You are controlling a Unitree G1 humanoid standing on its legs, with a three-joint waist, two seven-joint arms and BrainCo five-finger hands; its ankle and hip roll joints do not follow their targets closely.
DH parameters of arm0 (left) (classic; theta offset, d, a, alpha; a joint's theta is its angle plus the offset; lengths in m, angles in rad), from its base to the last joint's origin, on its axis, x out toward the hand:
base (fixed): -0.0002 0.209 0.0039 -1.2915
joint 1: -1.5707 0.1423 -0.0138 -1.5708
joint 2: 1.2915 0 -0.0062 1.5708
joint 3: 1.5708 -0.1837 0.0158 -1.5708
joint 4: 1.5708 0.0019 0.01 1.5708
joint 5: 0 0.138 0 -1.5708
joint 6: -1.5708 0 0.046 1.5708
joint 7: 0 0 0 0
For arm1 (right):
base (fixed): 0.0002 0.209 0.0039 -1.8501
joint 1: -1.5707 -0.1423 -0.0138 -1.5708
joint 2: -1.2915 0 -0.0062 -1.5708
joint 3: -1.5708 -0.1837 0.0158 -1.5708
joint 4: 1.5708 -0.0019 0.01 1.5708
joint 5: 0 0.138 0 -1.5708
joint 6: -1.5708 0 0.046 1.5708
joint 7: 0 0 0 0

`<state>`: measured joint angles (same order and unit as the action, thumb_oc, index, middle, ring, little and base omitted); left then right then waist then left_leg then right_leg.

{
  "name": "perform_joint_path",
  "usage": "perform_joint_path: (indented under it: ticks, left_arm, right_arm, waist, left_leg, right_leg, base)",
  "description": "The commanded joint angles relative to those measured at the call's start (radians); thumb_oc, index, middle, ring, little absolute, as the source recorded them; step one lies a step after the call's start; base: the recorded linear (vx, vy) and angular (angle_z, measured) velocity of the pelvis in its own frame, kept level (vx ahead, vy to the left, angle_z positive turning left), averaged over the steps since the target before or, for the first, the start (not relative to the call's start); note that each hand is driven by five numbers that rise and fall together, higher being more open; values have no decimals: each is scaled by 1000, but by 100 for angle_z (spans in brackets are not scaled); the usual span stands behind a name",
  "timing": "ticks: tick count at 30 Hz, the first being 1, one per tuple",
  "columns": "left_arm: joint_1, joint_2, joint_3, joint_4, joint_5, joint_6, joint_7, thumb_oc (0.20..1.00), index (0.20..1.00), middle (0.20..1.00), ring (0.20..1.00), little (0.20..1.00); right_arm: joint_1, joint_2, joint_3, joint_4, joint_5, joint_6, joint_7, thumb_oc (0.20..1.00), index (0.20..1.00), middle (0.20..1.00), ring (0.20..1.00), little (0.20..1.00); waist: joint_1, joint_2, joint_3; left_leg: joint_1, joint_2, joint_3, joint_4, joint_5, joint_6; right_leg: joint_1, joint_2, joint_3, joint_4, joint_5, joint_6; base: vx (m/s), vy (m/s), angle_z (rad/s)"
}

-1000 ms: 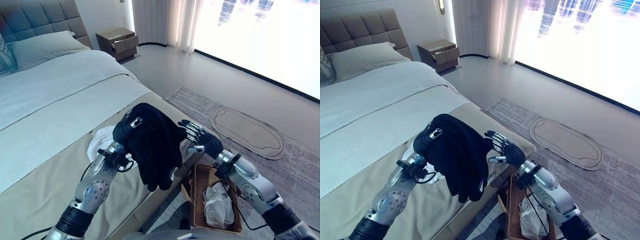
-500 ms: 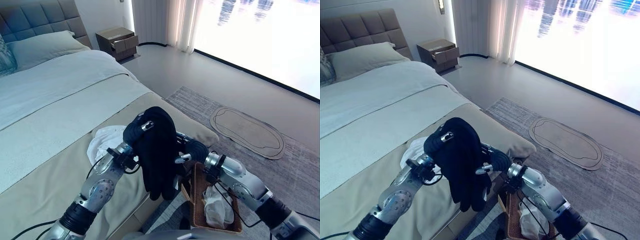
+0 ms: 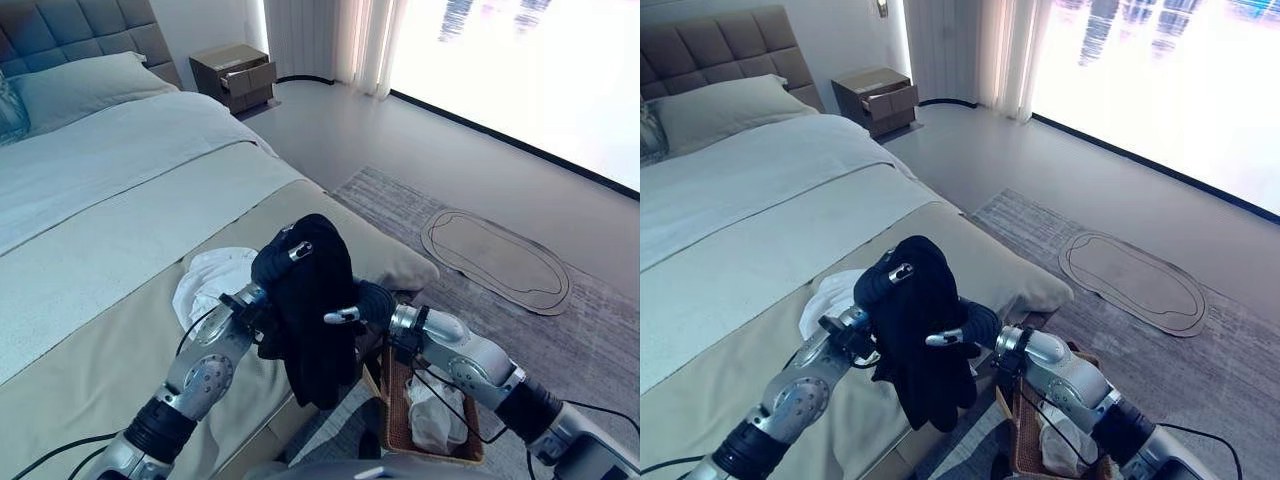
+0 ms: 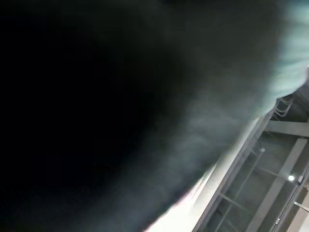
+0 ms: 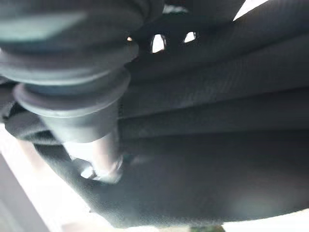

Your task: Pick up clothes into the bucket

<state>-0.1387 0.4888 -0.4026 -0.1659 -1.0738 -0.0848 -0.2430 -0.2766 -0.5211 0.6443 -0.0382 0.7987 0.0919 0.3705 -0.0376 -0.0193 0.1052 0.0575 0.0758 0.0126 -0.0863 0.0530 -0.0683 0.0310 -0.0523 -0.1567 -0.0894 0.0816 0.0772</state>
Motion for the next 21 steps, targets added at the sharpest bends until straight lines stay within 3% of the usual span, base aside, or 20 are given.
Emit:
perform_joint_path:
  ticks: [1,8,12,13,14,18,20,21]
  left_arm:
    - [-149,-41,1,36,25,-55,-8,200,200,200,200,200]
    - [-91,-43,64,59,53,-64,4,200,200,200,200,200]
    - [-29,-56,132,69,78,-75,18,200,200,200,200,200]
    - [-9,-59,157,73,92,-79,28,473,473,473,473,473]
    - [10,-67,174,74,98,-81,34,1000,1000,1000,1000,1000]
    - [106,-73,314,83,267,-125,84,1000,1000,1000,1000,1000]
    - [125,-70,344,90,326,-139,102,1000,1000,1000,1000,1000]
    - [156,-62,406,104,413,-160,130,1000,1000,1000,1000,1000]
  right_arm:
    - [-108,118,62,-115,90,-47,60,200,200,200,200,200]
    - [-48,89,-2,-160,125,-64,49,200,200,200,200,200]
    - [49,65,-107,-181,154,-80,34,200,200,200,200,200]
    - [85,58,-147,-183,159,-87,27,200,200,200,200,200]
    - [114,56,-177,-185,161,-91,25,200,200,200,200,200]
    - [283,42,-394,-152,154,-117,-8,200,200,200,200,200]
    - [310,41,-437,-139,137,-126,-20,200,200,200,200,200]
    - [342,39,-530,-118,98,-143,-46,200,200,200,200,200]
  waist:
    - [3,-45,18]
    - [2,-47,13]
    - [-2,-47,7]
    - [-4,-47,4]
    - [-6,-47,2]
    - [-15,-45,-9]
    - [-15,-44,-12]
    - [-18,-42,-18]
  left_leg:
    - [-1,-26,2,36,-45,-1]
    - [4,-24,1,33,-48,-2]
    - [11,-23,4,30,-50,-1]
    - [14,-23,5,28,-50,-2]
    - [16,-23,6,27,-51,-2]
    - [26,-24,7,26,-59,-1]
    - [30,-24,8,25,-61,-1]
    - [35,-24,7,24,-65,-1]
  right_leg:
    - [14,-11,-10,53,-79,22]
    - [18,-11,-16,53,-82,22]
    - [25,-12,-18,52,-85,23]
    - [28,-12,-20,50,-86,23]
    - [30,-12,-21,49,-86,23]
    - [39,-14,-25,54,-93,22]
    - [42,-15,-26,54,-95,22]
    - [46,-16,-29,56,-98,22]
  base:
    - [0,0,0]
    - [0,0,0]
    - [23,2,2]
    - [0,0,0]
    - [41,8,-1]
    - [30,1,0]
    - [18,-1,3]
    - [25,-2,8]
